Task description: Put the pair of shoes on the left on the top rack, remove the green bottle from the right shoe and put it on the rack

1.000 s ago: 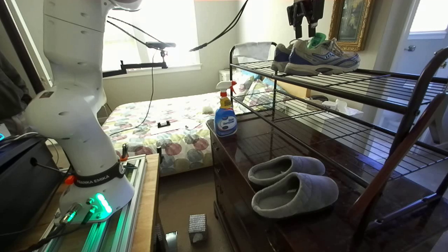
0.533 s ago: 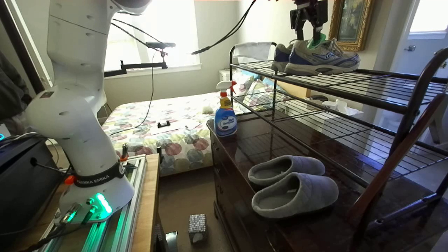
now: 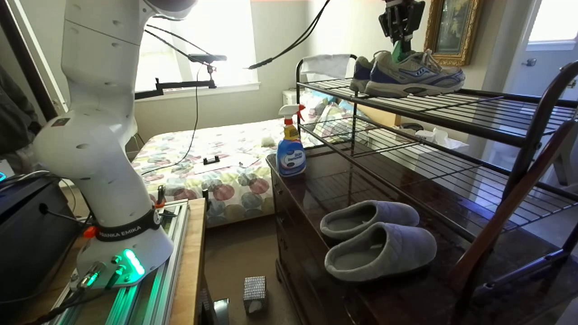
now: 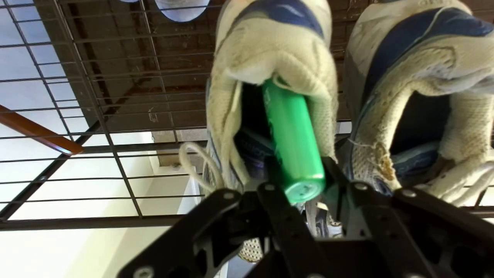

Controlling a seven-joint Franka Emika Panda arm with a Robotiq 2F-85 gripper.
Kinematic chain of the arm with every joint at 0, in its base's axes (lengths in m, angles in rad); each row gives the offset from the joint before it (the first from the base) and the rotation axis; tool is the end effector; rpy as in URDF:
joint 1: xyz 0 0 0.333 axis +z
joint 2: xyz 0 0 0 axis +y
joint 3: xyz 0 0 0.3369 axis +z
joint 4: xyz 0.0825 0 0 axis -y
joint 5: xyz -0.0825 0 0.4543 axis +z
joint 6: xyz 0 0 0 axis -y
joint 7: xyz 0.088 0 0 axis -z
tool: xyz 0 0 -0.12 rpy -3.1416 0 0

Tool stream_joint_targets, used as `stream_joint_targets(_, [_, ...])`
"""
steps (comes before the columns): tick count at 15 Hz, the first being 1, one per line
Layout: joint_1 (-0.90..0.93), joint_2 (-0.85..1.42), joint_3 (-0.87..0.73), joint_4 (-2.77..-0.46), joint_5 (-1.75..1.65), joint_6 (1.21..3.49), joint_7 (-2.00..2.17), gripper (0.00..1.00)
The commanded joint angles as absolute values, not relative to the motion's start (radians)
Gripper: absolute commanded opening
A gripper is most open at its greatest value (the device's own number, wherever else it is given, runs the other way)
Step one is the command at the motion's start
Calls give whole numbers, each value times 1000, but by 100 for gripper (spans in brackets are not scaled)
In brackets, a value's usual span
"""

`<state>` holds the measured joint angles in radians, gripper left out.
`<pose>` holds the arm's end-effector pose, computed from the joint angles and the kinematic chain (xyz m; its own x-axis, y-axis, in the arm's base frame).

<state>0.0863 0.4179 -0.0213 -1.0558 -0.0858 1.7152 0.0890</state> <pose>0.7691 0.0450 0.6386 0.9692 -0.0094 0.2460 -0.0281 -0.9970 0.0723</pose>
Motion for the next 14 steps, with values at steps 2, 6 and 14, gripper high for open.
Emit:
stream_joint_targets(2, [104,442,-30,-1002,-117,1693,120,7])
stream_joint_targets(6, [114,406,-24,-1001,-123,1683,122,7])
stream_joint_targets(14, [107,314,18,-1009,-23,1740,72,7])
